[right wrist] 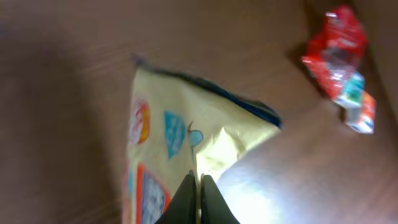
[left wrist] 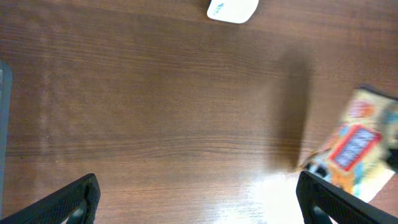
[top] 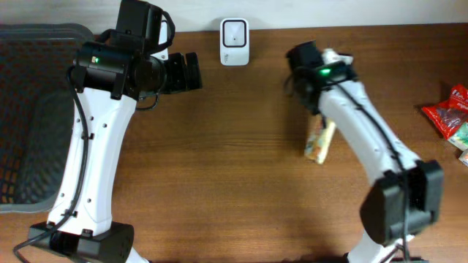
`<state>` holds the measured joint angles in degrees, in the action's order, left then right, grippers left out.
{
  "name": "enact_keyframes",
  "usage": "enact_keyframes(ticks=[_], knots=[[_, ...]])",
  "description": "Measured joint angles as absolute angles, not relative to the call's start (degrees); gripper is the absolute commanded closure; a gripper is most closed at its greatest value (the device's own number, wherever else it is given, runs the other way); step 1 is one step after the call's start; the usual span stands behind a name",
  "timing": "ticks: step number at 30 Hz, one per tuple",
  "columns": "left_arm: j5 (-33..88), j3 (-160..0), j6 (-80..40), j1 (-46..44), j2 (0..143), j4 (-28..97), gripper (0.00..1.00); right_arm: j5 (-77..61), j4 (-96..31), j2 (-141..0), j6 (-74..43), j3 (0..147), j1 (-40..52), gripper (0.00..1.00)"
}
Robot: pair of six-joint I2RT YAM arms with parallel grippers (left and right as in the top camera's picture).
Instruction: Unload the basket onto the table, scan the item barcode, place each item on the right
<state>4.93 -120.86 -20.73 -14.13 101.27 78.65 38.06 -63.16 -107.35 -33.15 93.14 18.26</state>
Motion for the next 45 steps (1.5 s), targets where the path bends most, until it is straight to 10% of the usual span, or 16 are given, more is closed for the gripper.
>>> enact_keyframes(ticks=[11,13,16,18,28,45], knots=[[5.0,-120.9,-20.7,-14.1,101.3,78.7,0.01,40.6,-60.1,-116.5,-37.2,93.1,33.1,0.95],[4.9,-120.9,-20.7,-14.1,101.3,78.7,0.01,41.0,-62.0,-116.5,-37.3,93.1,32.3,0.53],[4.9,-120.9,-20.7,-14.1,101.3,78.7,0.01,31.0,-62.6,-116.5,-37.4,93.1,28.8,0.42],[4.9,-120.9,-20.7,-14.1,101.3,78.7,0.01,20.7,-62.6,-116.5,-37.9,93.1,23.5,0.01],[5.0,-120.9,-20.8,-14.1,101.3,78.7,0.01,1.7,-66.0,-116.5,-37.6,93.2,-4.6,0.01],[15.0,-119.9,-15.5,-18.2,103.4,81.4,0.01,0.9,-66.0,-116.5,-37.5,93.2,-7.8,0.01]])
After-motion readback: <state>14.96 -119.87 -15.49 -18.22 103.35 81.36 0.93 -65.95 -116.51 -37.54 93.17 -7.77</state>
